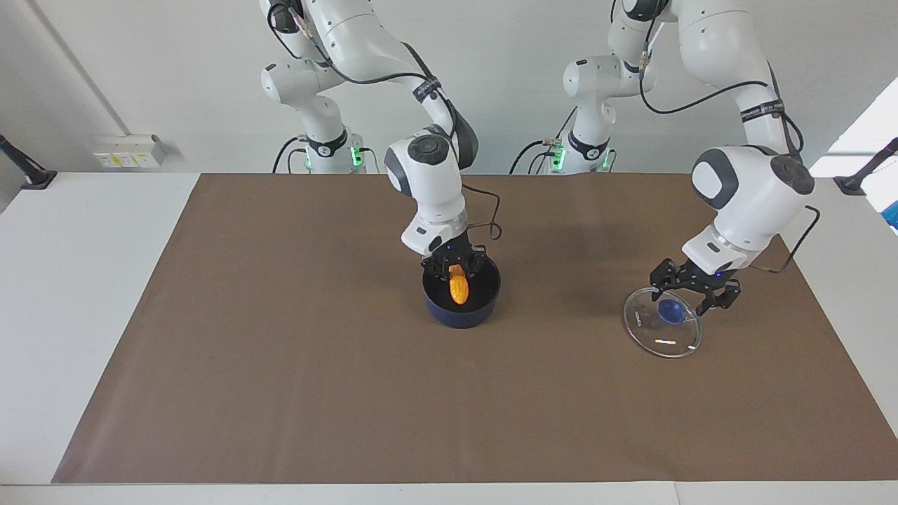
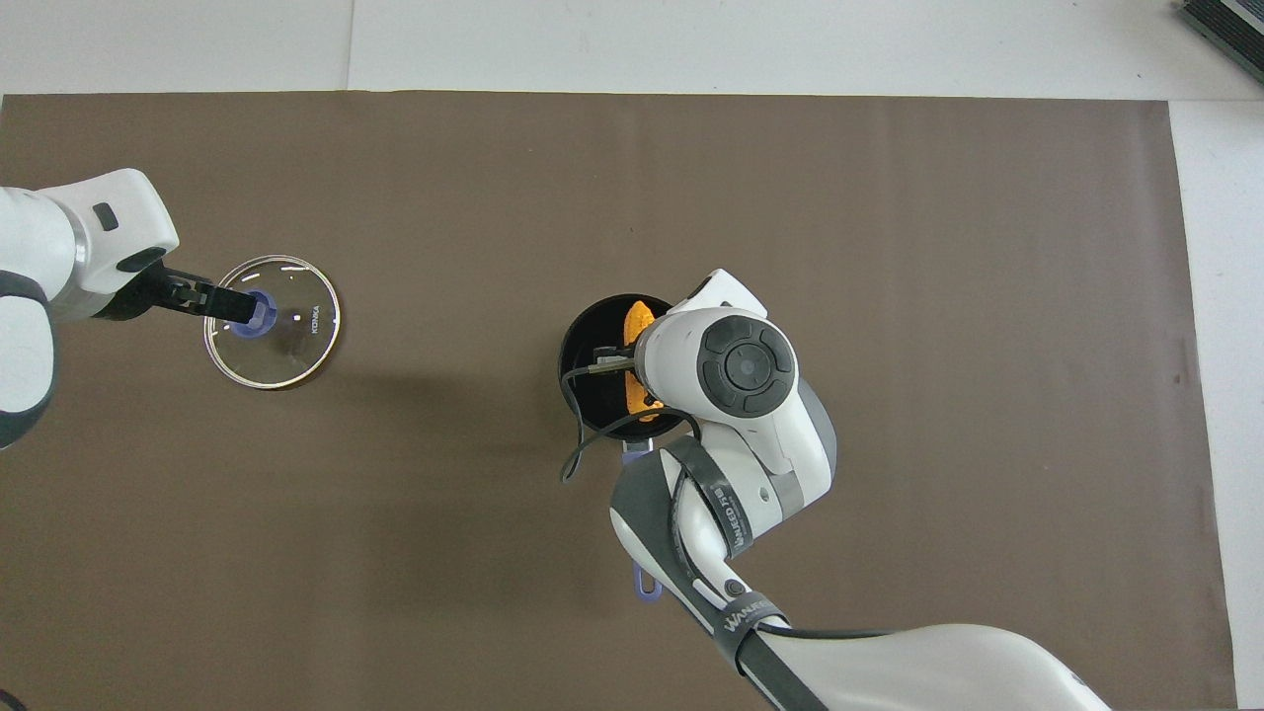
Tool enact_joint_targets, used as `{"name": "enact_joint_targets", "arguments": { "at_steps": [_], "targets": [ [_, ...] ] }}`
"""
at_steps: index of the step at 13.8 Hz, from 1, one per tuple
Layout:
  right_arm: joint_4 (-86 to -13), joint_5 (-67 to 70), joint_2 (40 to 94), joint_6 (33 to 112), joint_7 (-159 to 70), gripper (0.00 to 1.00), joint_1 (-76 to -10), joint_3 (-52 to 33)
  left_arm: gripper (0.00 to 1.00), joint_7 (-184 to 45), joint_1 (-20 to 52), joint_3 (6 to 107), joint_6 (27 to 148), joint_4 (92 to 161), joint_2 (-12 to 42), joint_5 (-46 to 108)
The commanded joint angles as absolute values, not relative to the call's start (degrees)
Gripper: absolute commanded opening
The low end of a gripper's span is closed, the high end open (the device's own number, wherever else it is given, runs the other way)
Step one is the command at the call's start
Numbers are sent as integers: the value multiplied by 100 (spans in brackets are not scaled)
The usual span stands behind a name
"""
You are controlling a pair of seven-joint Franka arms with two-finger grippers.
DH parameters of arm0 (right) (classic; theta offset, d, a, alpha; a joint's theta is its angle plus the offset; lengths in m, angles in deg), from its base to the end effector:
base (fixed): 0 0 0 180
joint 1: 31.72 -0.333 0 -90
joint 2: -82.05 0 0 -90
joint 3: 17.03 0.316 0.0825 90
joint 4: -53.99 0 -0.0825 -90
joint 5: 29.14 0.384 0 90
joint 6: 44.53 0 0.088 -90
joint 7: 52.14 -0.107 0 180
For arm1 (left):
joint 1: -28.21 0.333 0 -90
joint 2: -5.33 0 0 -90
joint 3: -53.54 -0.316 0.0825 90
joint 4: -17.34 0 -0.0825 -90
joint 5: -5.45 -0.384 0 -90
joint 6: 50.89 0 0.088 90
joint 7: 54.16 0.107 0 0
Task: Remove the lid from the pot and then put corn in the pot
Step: 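Set the lid down with the left gripper while the right gripper lowers the corn, then open the right gripper to release the corn while the left gripper withdraws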
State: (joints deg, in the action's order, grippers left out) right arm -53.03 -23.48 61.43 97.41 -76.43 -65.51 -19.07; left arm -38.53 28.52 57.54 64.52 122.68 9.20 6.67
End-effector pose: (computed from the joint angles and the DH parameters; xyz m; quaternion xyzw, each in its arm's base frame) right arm 0.5560 0.3456 0.3487 -0.9913 -0.0317 -0.0964 0.0841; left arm 0.5912 -0.0385 0.4975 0.9850 -0.1634 0.0551 0.0065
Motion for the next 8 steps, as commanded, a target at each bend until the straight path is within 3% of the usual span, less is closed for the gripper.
{"name": "enact_joint_targets", "arguments": {
  "at_steps": [1,3,5,8],
  "targets": [
    [-5235,-2299,6078,9873,-7517,31,-6486,-1861,100,-4265,2655,5714,5558,11651,718,466],
    [-5227,-2246,6070,9995,-7587,69,-6503,-1861,100,-4274,2654,5714,4681,10853,726,457],
    [-5227,-2246,6069,10005,-7587,77,-6512,-1852,100,-4274,2654,5714,4020,10332,708,457],
    [-5183,-2237,6078,9996,-7570,78,-6495,-1852,100,-4309,2654,5714,3245,10006,673,352]
  ]
}}
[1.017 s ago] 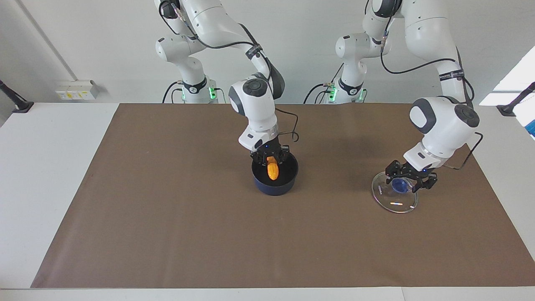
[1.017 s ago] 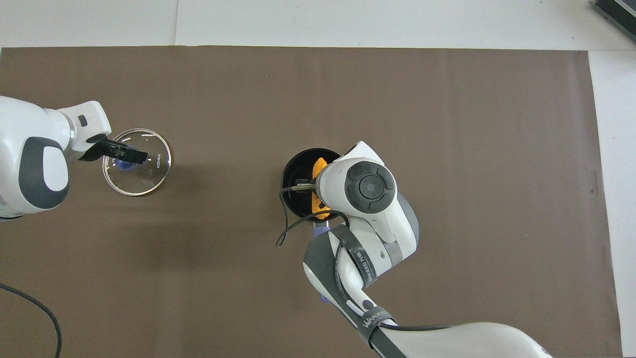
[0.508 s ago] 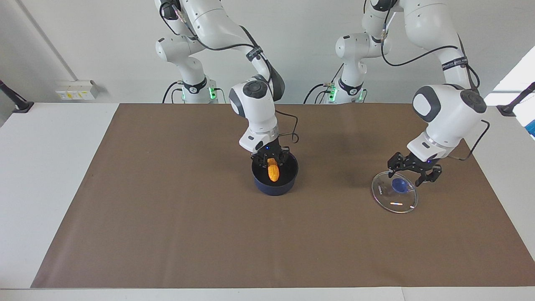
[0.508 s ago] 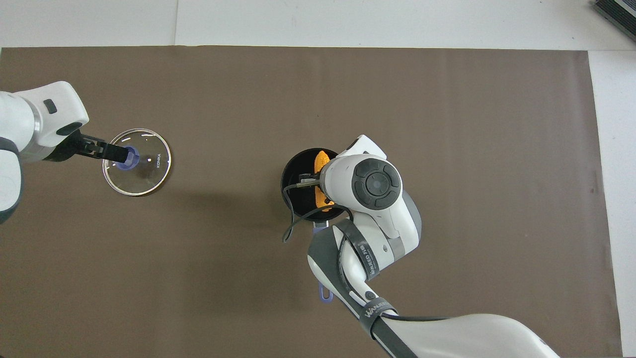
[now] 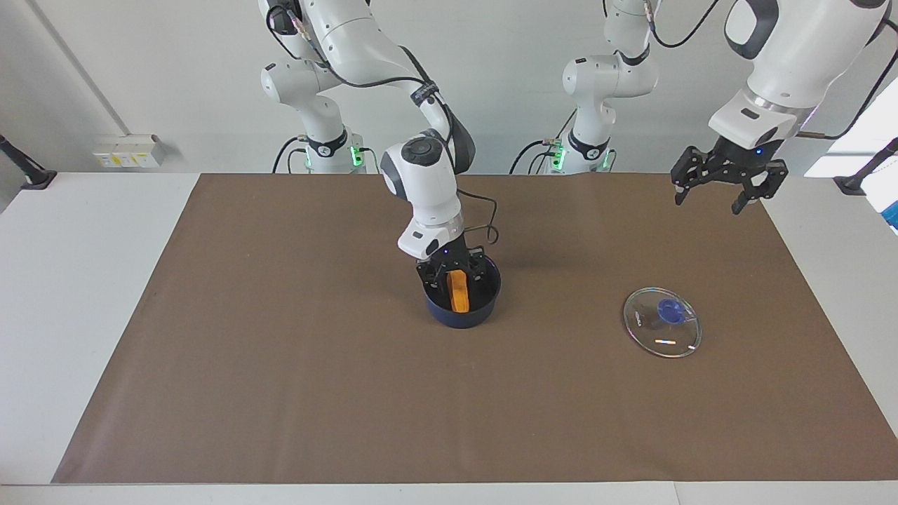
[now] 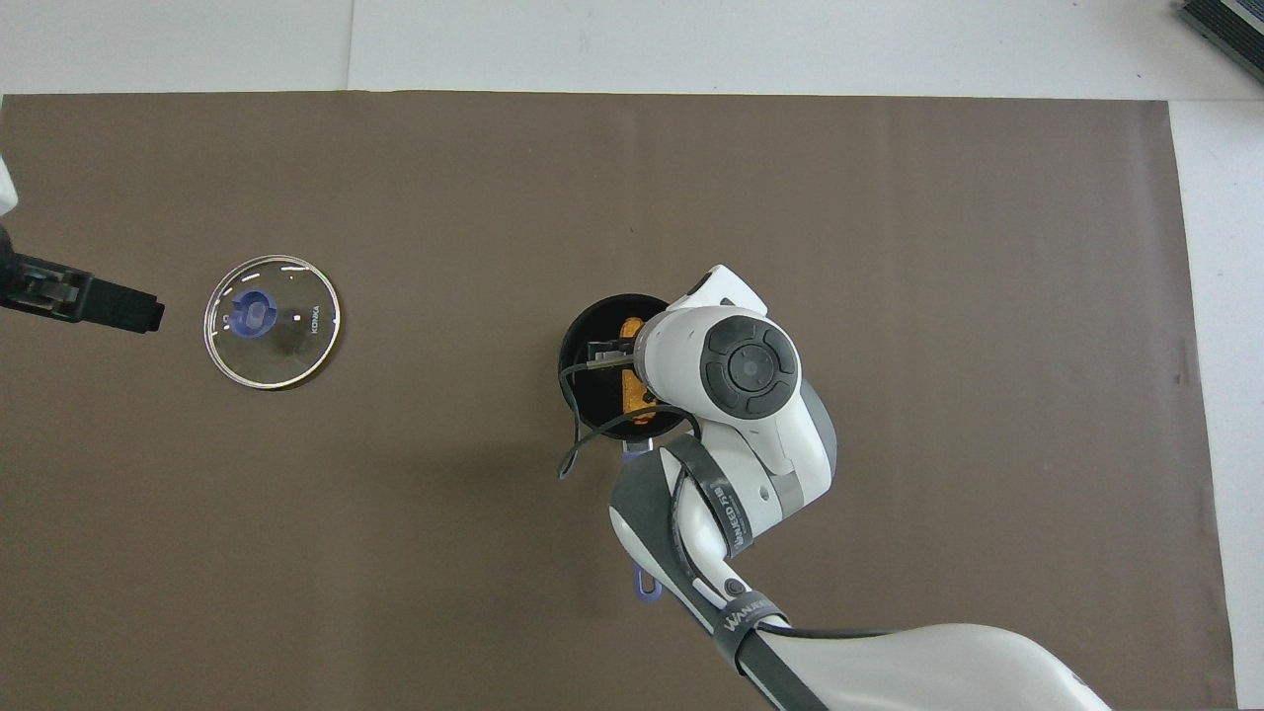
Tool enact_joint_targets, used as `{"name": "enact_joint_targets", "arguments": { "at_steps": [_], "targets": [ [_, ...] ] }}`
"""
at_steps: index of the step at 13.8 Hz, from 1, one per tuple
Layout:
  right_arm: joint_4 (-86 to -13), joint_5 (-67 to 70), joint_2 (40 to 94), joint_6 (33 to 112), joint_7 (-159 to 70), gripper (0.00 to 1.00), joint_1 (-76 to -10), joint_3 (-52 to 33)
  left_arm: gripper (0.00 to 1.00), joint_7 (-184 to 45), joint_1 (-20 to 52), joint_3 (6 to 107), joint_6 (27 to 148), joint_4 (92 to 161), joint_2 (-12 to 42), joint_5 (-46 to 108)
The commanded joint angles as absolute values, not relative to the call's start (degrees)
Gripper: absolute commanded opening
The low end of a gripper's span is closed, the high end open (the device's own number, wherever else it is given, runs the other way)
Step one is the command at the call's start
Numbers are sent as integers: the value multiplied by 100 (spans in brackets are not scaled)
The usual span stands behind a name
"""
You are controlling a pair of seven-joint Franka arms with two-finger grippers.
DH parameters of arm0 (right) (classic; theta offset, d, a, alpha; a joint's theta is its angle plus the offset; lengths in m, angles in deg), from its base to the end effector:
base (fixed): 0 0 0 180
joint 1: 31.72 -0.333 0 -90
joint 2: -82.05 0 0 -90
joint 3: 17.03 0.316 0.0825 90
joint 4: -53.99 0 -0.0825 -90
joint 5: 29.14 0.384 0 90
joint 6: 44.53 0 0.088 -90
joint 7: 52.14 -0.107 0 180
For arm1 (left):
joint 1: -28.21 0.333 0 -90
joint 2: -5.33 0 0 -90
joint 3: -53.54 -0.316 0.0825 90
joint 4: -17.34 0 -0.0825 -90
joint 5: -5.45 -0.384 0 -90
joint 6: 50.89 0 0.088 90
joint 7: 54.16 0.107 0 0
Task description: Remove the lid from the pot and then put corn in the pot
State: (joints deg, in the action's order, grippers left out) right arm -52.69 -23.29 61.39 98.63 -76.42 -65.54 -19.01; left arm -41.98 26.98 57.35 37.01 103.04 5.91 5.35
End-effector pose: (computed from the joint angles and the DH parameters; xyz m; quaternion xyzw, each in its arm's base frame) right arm 0.5583 0.3480 0.3534 -0.9895 -0.0310 -0.1074 0.0913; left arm 0.5524 -0.0483 0.6509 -0.9886 0.1496 -0.0141 0.0014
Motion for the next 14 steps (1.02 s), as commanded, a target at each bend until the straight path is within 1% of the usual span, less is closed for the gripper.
{"name": "enact_joint_targets", "arguments": {
  "at_steps": [1,2,4,5,7,14],
  "targets": [
    [-5148,-2246,6096,9996,-7570,80,-6469,-1852,100,-4422,2654,5731,3096,9970,560,343],
    [-5147,-2238,6183,9978,-7553,84,-6425,-1887,100,-4588,2654,5740,3077,9969,446,334],
    [-5147,-2255,6472,9952,-7517,97,-6171,-1922,100,-4818,2654,5827,2876,9987,235,360],
    [-5156,-2281,6656,9908,-7508,100,-5987,-1931,100,-4880,2654,5854,2831,9987,216,360],
    [-5165,-2343,7034,9690,-7439,100,-5487,-1931,100,-4933,2654,5854,2822,10013,207,404],
    [-5139,-2387,8212,7828,-6332,100,-4308,-1949,100,-4924,2654,5846,2839,9987,225,448]
  ]
}}
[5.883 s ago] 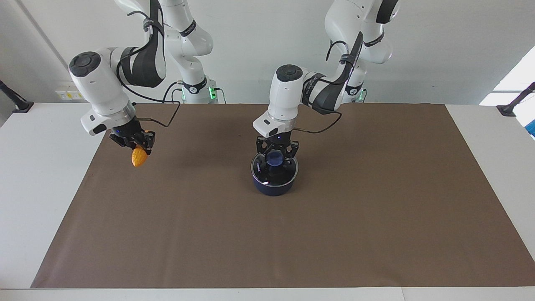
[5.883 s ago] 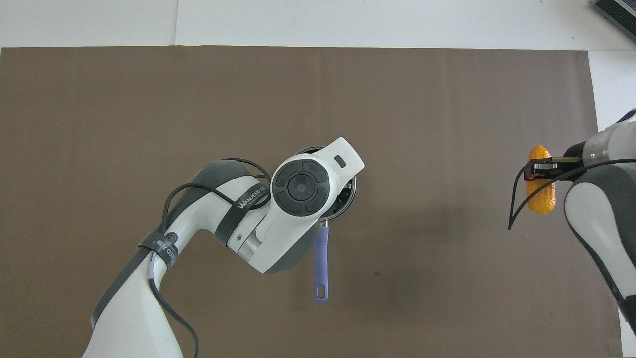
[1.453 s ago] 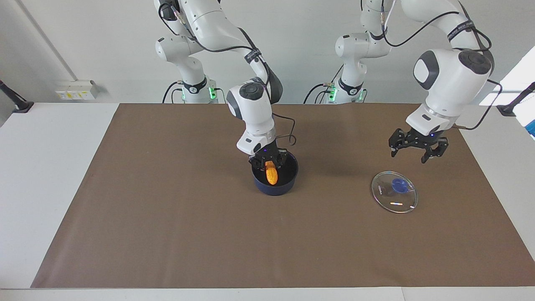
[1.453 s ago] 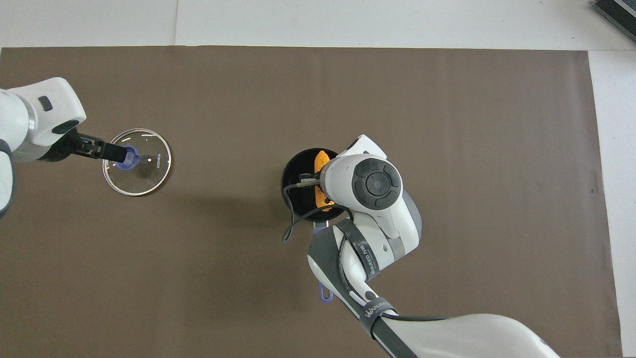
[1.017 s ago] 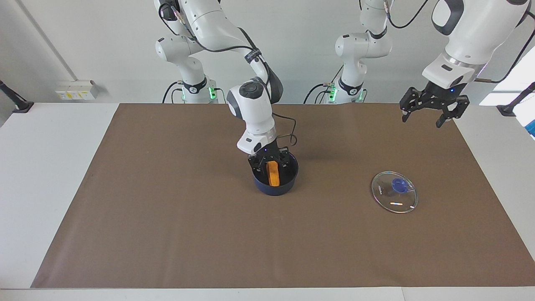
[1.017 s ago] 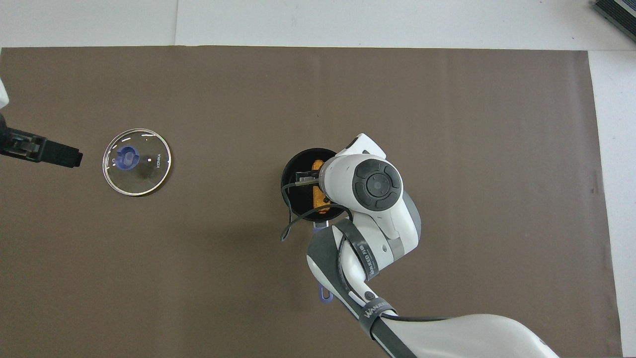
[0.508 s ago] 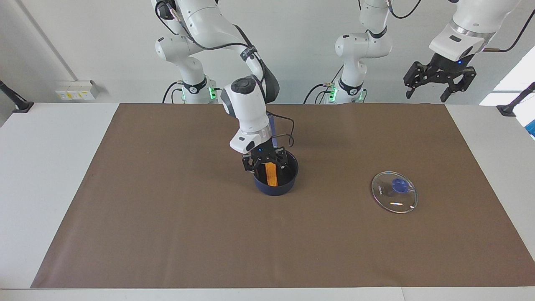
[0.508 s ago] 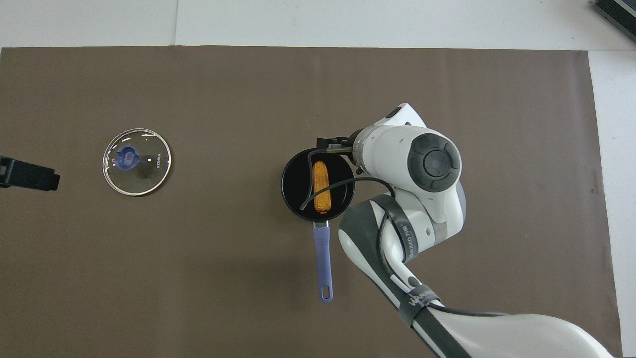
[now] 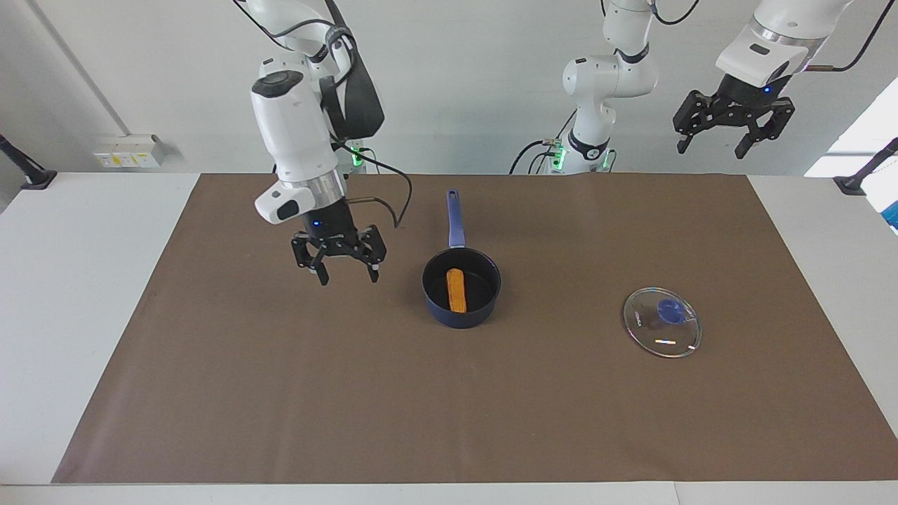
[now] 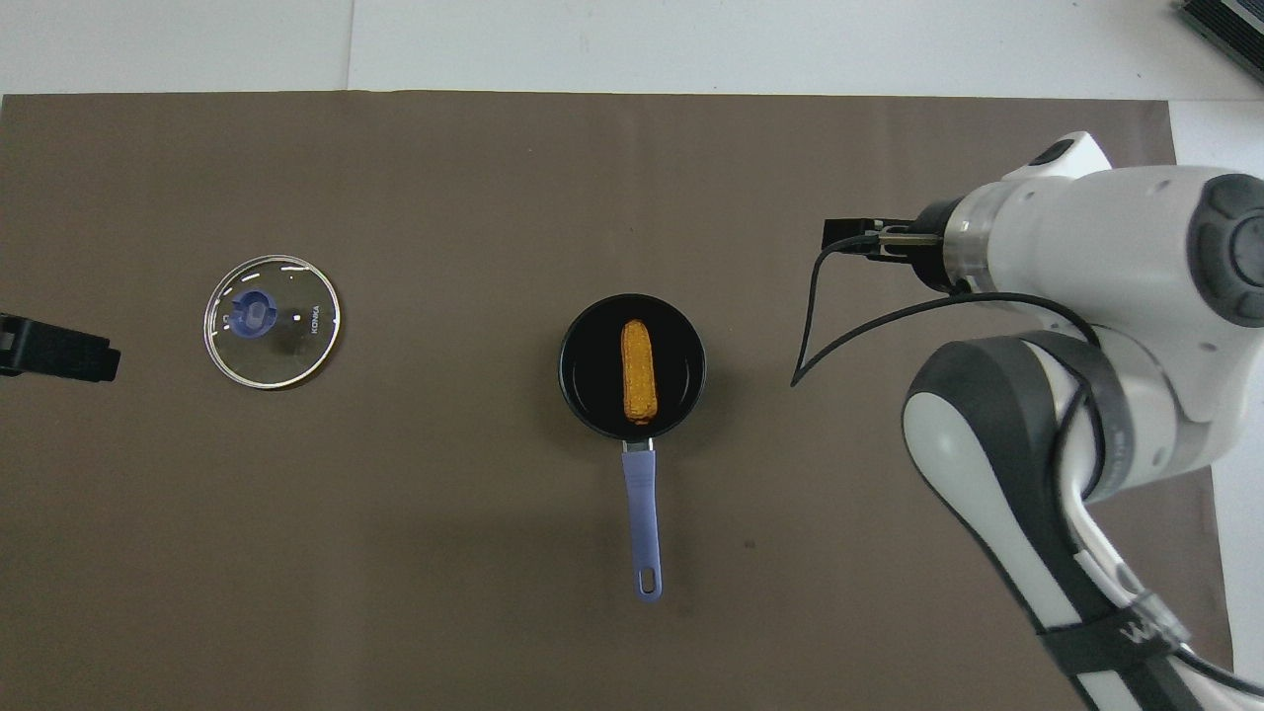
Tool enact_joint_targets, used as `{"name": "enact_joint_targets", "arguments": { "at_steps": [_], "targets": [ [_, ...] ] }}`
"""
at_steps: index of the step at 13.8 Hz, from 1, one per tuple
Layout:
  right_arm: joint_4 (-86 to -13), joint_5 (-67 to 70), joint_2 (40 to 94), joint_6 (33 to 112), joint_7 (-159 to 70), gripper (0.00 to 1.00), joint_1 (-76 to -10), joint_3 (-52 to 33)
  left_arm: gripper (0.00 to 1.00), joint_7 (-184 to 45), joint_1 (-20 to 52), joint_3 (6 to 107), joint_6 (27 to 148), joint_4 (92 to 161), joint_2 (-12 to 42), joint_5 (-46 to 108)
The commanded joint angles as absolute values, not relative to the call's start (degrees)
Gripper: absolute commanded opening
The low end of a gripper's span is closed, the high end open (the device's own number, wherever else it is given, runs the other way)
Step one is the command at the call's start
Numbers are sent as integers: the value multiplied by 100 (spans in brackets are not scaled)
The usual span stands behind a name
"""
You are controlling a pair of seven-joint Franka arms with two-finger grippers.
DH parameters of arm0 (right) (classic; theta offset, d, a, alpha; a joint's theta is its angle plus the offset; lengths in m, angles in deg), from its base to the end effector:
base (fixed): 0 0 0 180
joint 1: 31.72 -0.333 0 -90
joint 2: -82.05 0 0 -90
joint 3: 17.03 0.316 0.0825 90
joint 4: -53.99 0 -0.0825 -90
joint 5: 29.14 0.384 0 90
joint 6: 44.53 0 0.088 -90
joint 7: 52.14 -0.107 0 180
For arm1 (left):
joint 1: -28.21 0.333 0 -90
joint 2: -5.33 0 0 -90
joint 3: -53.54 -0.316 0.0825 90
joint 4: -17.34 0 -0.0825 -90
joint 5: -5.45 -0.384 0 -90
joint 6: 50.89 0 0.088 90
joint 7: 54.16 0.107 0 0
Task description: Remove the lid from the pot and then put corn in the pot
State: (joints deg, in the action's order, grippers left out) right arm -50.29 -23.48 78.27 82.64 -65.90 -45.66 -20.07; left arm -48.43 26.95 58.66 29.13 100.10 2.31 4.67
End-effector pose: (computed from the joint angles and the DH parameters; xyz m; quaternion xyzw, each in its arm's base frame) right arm 0.6002 0.1196 0.5302 -0.9841 0.0471 -0.1531 0.0765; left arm 0.5143 -0.0575 0.6958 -0.9945 0.1042 -0.0024 0.0090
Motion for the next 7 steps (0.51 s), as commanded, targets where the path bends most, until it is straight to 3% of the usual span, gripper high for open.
{"name": "enact_joint_targets", "arguments": {
  "at_steps": [1,5,7],
  "targets": [
    [-5113,-2387,8362,7573,-6218,100,-4202,-1957,100,-4924,2654,5846,2831,9987,225,448],
    [-4647,-2387,8556,6246,-5725,100,-3648,-1975,100,-4924,2663,5837,2839,9987,216,439],
    [-4638,-2387,8662,5998,-5575,100,-3454,-2001,100,-4924,2654,5837,2874,9987,216,439]
  ]
}}
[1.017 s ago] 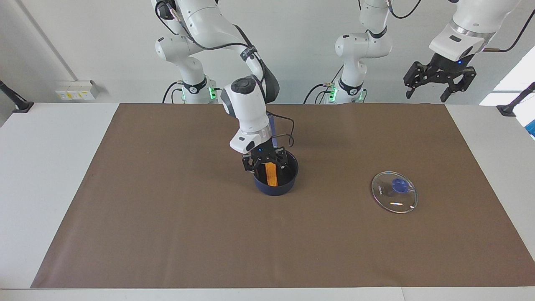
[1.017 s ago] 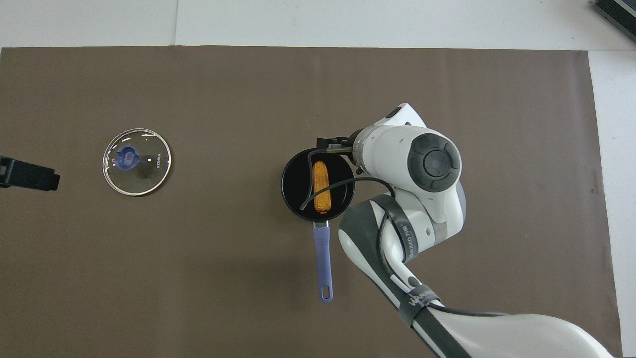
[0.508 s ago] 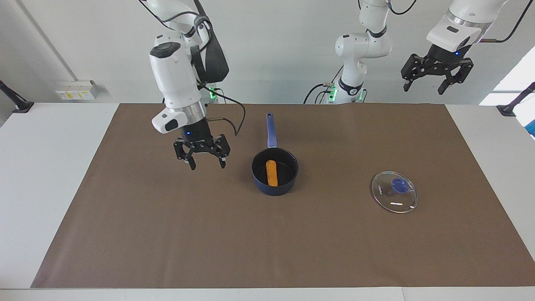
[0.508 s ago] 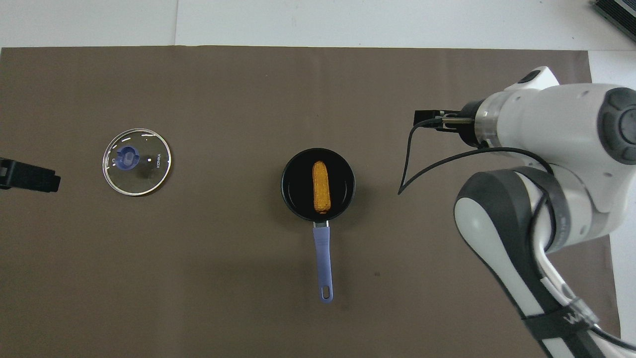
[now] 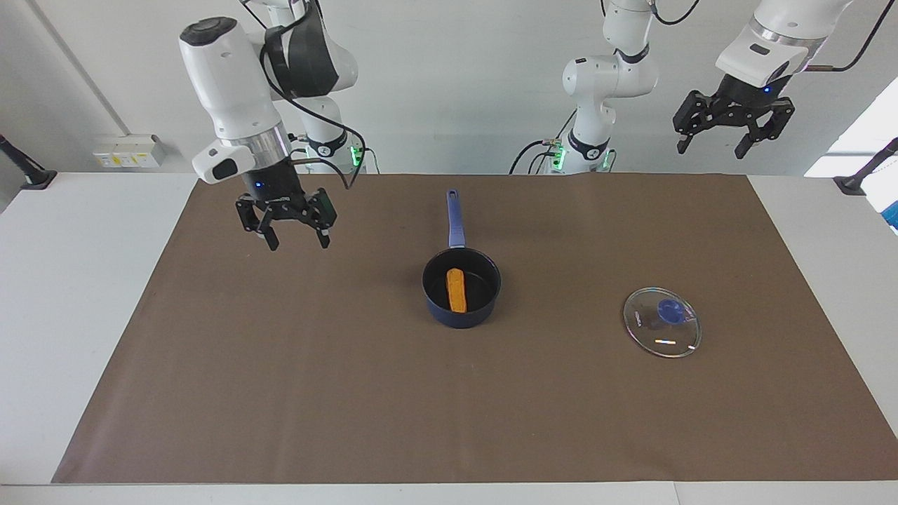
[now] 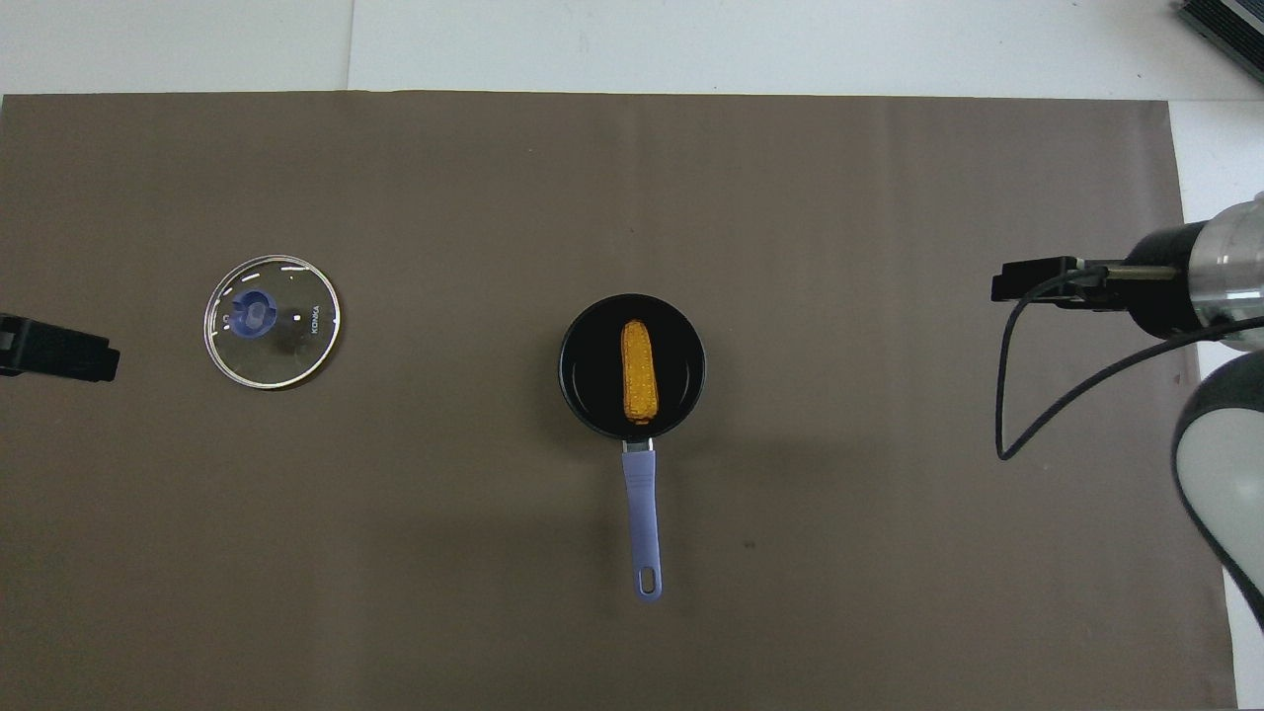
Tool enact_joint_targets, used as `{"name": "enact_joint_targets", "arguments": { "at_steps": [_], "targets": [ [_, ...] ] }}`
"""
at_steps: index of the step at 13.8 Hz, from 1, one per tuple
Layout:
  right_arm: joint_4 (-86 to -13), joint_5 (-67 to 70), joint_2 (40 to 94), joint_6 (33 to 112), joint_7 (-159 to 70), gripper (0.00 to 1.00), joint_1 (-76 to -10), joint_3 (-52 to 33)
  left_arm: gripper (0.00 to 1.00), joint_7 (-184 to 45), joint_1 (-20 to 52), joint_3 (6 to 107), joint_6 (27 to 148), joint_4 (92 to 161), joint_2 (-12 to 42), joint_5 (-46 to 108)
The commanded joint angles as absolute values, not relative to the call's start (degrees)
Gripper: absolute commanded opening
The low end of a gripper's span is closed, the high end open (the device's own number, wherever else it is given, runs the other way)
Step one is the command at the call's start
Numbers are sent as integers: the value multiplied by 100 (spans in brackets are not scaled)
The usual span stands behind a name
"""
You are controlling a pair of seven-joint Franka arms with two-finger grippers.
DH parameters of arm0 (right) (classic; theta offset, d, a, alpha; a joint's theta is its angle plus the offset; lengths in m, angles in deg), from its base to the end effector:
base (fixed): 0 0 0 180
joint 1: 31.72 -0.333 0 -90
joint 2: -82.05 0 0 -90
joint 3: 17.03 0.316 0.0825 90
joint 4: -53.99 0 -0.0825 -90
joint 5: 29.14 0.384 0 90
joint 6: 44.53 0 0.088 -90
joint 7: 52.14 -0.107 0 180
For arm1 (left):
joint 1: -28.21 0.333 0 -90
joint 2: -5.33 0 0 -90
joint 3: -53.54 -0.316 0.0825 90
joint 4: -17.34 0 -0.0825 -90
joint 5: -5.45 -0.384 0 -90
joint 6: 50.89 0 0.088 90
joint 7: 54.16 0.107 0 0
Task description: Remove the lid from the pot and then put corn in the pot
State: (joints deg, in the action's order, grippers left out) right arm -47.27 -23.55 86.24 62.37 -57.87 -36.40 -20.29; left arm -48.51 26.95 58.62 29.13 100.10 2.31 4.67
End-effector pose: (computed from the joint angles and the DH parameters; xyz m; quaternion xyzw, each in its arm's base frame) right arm 0.5551 0.0202 0.5987 -0.9940 0.0476 -0.0822 0.0550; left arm 0.5143 -0.0571 0.6958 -0.9946 0.1032 -0.0024 0.0090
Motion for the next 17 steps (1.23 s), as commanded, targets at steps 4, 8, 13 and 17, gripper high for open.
{"name": "enact_joint_targets", "arguments": {
  "at_steps": [4,8,13,17],
  "targets": [
    [-4629,-2754,9048,5470,-5557,100,-3374,-2037,100,-4924,2646,5837,2831,9987,216,430],
    [-4638,-2818,9198,5135,-5566,100,-3383,-1993,100,-4898,2654,5723,2830,9978,207,439],
    [-4638,-2747,9190,5144,-5584,100,-3383,-1993,100,-4863,2479,5512,2848,9987,199,430],
    [-4603,-2686,9189,5031,-5584,100,-3366,-2028,100,-4863,2478,5511,2848,9996,199,430]
  ]
}}
